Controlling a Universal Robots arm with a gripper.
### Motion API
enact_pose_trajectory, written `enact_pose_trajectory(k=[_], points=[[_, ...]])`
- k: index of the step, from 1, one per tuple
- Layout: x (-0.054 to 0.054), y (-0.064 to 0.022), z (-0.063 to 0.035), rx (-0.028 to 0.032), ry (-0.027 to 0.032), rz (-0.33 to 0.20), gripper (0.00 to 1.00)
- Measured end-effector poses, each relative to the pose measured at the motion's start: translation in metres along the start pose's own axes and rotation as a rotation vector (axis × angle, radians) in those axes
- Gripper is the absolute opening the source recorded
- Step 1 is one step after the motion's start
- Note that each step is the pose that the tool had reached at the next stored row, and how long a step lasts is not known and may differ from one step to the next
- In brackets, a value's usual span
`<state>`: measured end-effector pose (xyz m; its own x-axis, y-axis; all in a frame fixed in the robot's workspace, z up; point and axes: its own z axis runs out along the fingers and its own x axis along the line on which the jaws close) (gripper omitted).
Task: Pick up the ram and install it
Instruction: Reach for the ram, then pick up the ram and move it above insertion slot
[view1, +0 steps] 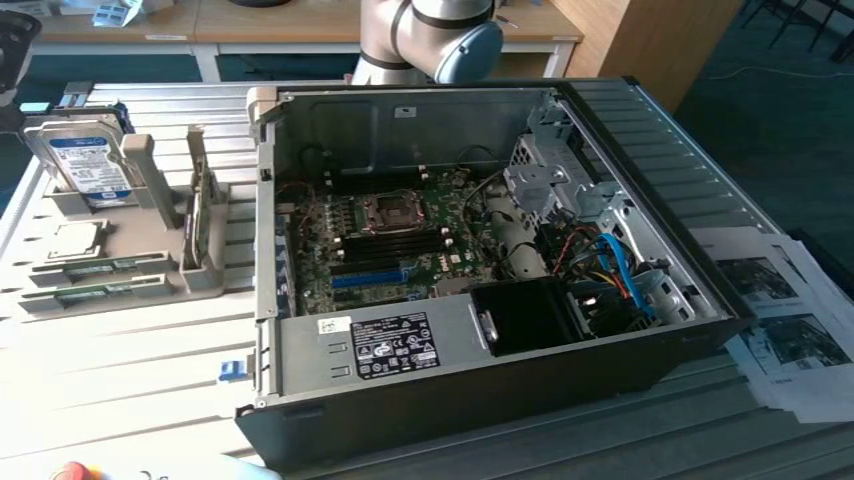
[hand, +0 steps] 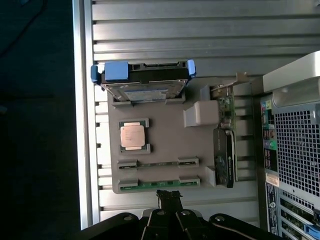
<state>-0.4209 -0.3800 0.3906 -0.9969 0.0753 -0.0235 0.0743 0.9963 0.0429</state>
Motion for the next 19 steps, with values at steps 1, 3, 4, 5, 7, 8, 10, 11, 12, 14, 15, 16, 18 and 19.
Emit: enact_pose_trajectory(k=[1,3,4,5,7,8,10,11,12,14,15,16,18,19], points=[[0.0003,0.0009,0.0001,0.0001,0.0000,0.000,0.10],[0.0009,0.0027,0.0004,0.0000,0.0000,0.000,0.10],[0.0012,0.0036,0.0006,-0.0001,-0.0001,0.000,0.10],[0.0015,0.0044,0.0007,-0.0001,-0.0001,0.000,0.10],[0.0021,0.0061,0.0009,0.0000,0.0000,0.000,0.10],[0.0024,0.0069,0.0010,0.0000,0.0000,0.000,0.10],[0.0030,0.0084,0.0012,0.0000,0.0000,0.000,0.10],[0.0033,0.0091,0.0014,-0.0001,-0.0001,0.000,0.10],[0.0036,0.0097,0.0015,-0.0001,-0.0002,0.000,0.10],[0.0038,0.0102,0.0015,0.0000,0.0000,0.000,0.10],[0.0038,0.0103,0.0015,0.0000,0.0000,0.000,0.10],[0.0038,0.0103,0.0015,0.0000,0.0000,0.000,0.10],[0.0038,0.0103,0.0015,0.0000,0.0000,0.000,0.10],[0.0038,0.0103,0.0015,0.0000,0.0000,0.000,0.10]])
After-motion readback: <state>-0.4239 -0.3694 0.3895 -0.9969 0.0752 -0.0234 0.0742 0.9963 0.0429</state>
